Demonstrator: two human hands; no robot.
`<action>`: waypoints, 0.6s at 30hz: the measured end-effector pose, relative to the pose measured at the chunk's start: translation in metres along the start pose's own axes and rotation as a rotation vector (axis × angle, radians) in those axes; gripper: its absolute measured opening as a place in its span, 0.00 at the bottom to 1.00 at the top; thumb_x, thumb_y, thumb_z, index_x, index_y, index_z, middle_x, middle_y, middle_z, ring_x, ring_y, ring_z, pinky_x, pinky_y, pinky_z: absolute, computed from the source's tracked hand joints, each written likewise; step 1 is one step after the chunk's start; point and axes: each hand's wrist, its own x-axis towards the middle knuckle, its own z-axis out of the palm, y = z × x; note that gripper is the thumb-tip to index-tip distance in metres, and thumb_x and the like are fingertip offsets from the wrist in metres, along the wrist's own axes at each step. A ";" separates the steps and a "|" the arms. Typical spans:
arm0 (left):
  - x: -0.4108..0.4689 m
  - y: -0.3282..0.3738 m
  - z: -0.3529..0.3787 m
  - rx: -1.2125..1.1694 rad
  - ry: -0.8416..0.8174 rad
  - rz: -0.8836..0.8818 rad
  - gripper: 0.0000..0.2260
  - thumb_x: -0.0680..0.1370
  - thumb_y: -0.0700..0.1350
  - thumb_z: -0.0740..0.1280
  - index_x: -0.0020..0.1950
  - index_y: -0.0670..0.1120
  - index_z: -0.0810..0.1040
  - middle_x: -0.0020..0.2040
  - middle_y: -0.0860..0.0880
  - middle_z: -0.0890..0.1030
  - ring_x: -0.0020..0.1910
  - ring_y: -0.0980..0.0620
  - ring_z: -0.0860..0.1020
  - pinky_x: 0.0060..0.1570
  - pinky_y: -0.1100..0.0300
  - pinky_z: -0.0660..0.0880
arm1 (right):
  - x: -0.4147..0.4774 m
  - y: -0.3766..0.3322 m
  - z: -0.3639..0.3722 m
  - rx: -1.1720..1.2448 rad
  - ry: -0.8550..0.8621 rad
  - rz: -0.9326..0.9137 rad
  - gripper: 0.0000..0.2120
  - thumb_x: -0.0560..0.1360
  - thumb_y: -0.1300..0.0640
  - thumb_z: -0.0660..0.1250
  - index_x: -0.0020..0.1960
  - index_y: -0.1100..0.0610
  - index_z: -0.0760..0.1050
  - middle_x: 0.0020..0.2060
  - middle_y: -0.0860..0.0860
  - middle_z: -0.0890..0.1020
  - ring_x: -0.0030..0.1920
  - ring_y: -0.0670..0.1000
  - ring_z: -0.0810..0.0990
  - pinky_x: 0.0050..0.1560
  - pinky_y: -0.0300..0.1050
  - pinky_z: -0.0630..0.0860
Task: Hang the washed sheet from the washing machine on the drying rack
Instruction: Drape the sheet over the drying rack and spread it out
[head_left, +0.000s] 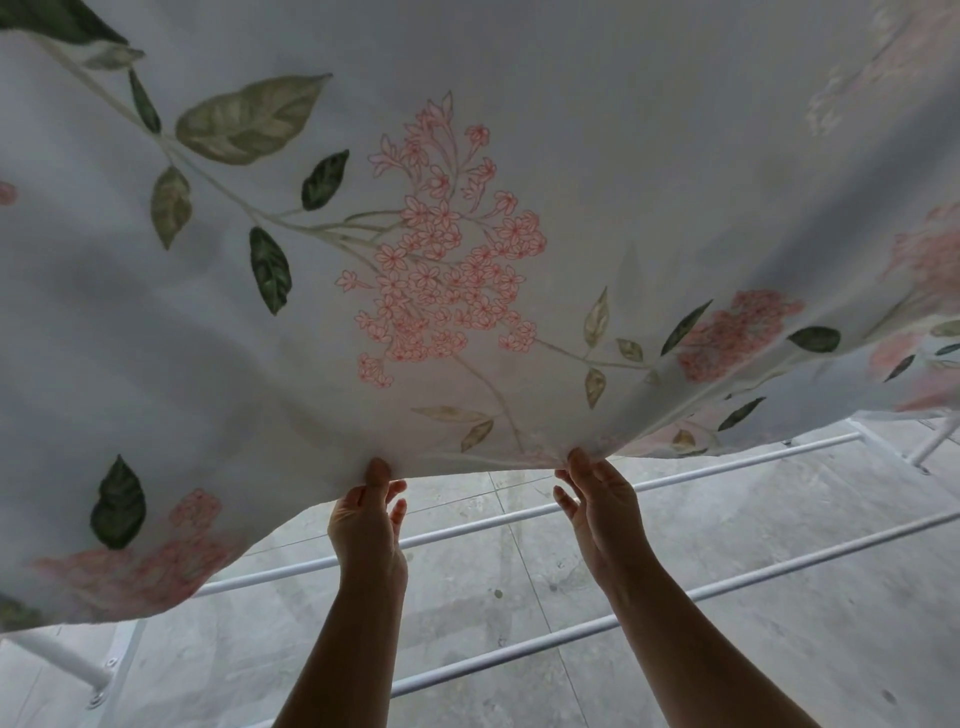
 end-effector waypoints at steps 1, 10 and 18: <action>0.000 0.000 0.001 -0.017 -0.019 -0.020 0.04 0.78 0.42 0.64 0.43 0.47 0.75 0.42 0.50 0.79 0.44 0.53 0.78 0.57 0.52 0.71 | 0.001 -0.001 0.000 -0.002 0.007 0.001 0.36 0.43 0.34 0.79 0.44 0.54 0.81 0.37 0.48 0.82 0.47 0.49 0.78 0.52 0.47 0.74; -0.041 -0.029 0.025 0.228 -0.379 -0.287 0.13 0.79 0.50 0.60 0.58 0.45 0.74 0.55 0.48 0.80 0.54 0.49 0.78 0.53 0.53 0.73 | -0.002 -0.020 -0.059 0.130 -0.026 0.121 0.45 0.44 0.39 0.82 0.58 0.52 0.76 0.54 0.49 0.82 0.57 0.52 0.79 0.49 0.46 0.75; -0.096 -0.042 0.090 0.392 -0.434 -0.303 0.07 0.78 0.44 0.63 0.50 0.43 0.78 0.46 0.46 0.83 0.47 0.47 0.80 0.44 0.54 0.75 | -0.010 -0.069 -0.157 0.248 0.021 0.176 0.36 0.53 0.46 0.81 0.58 0.53 0.75 0.56 0.51 0.81 0.60 0.54 0.77 0.51 0.50 0.74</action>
